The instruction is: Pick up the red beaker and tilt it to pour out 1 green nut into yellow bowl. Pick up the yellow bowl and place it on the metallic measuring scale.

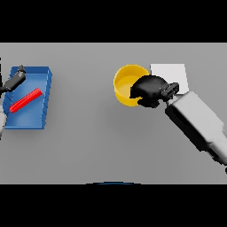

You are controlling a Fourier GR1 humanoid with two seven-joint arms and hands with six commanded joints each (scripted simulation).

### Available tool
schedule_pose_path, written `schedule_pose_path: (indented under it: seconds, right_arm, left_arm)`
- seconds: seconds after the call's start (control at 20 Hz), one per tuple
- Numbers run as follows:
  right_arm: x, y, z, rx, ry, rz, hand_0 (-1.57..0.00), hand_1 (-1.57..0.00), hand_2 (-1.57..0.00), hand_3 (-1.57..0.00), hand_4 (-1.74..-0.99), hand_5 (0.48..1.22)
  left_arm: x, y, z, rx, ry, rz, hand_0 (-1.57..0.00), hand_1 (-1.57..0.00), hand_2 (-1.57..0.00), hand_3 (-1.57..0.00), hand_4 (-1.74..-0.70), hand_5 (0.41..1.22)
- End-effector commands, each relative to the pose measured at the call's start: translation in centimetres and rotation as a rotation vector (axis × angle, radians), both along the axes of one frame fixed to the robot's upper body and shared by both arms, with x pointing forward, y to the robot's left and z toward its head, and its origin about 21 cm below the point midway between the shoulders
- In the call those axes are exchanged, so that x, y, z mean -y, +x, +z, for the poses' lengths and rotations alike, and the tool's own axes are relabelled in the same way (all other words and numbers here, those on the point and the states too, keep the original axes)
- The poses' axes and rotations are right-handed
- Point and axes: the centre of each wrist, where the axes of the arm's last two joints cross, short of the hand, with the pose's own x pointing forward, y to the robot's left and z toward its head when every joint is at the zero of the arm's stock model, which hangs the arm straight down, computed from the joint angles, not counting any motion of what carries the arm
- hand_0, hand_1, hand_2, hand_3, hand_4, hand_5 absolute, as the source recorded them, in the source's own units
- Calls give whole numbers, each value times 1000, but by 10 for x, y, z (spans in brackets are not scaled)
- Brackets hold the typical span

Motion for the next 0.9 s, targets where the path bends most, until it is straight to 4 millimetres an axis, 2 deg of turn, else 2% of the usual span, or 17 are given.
schedule_pose_path:
  seconds: [0.0,0.15,0.45,0.65,0.85]
  right_arm:
    - [3,4,2,6,1,-29,-1569,-1569,-1465,-1347,-1740,1220]
    - [25,10,9,34,14,-77,-1570,-1570,-1492,-1257,-1741,1221]
    - [69,40,24,117,31,-215,-1571,-1571,-1527,-1192,-1741,1221]
    - [93,49,8,115,27,-300,-1571,-1571,-1506,-1176,-1741,1221]
    - [114,58,-10,120,8,-368,-1571,-1571,-1439,-1283,-1741,1221]
  left_arm:
    - [2,-1,-2,-8,3,6,1,1,1,1,-743,700]
    - [-3,-3,-4,-15,15,18,1,1,1,1,-744,708]
    - [0,-3,0,-13,2,19,1,1,1,1,-738,703]
    - [-3,-5,-4,-26,6,24,1,1,1,1,-728,691]
    - [1,-4,2,-21,14,19,1,1,1,1,-721,682]
